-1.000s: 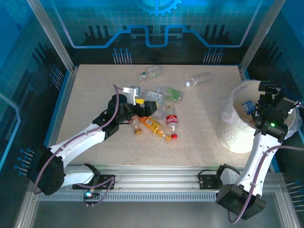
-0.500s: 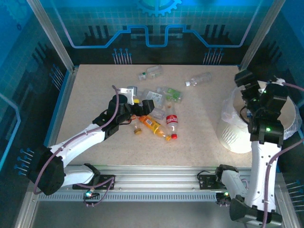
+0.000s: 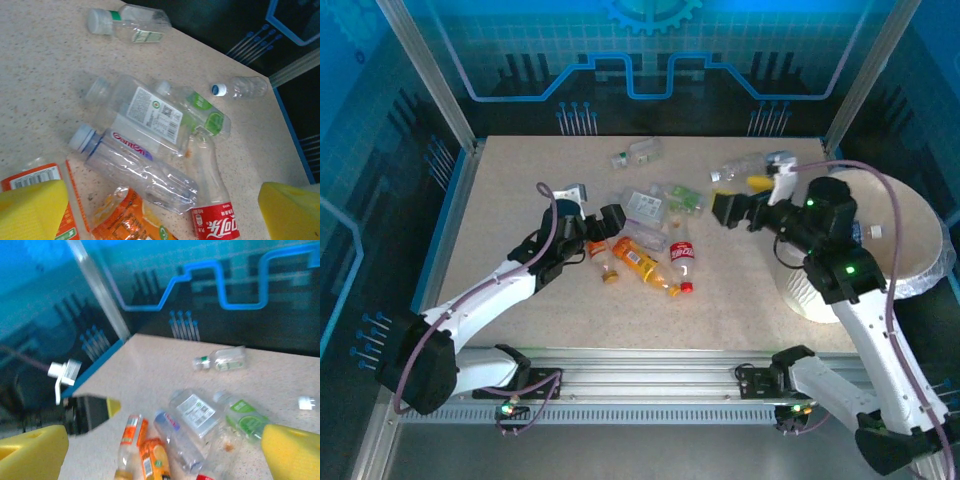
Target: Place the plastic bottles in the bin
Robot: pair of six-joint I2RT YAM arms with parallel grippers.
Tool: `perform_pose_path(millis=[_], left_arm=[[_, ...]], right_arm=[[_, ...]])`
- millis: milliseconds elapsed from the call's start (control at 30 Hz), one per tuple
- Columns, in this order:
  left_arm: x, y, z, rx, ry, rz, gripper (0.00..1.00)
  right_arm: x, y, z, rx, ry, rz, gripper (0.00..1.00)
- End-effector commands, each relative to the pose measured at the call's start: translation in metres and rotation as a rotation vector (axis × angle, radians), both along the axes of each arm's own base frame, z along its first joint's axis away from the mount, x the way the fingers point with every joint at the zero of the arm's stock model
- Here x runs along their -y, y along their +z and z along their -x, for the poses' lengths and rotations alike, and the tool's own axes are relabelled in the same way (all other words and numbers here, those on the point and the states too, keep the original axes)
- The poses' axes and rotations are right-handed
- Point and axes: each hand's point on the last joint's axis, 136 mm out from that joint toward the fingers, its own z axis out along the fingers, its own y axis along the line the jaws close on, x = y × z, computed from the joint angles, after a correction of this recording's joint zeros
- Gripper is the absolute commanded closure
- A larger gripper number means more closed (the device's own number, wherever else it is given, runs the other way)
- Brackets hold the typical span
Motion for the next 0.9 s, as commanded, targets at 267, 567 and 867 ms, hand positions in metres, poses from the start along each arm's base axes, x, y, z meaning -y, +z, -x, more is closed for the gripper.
perform_pose_path(millis=[267,567,867], left_arm=[[-0.035,-0.028,0.009,-0.146,0.172,0.036,0.01],[-0.050,-0.043,0.017,-0.207,0.228,0.016,0.01],[-0.058,-0.050,0.021,-0.238,0.254,0.022,0.01]], right_arm=[[-0.057,-0.125,-0.026,-0.287,-0.037,0.145,0.00],[-0.051,-0.222,-0.063,-0.557,-0.284,0.238,0.02],[-0.054,-0.284,-0.109,-0.684,-0.376,0.507,0.08]])
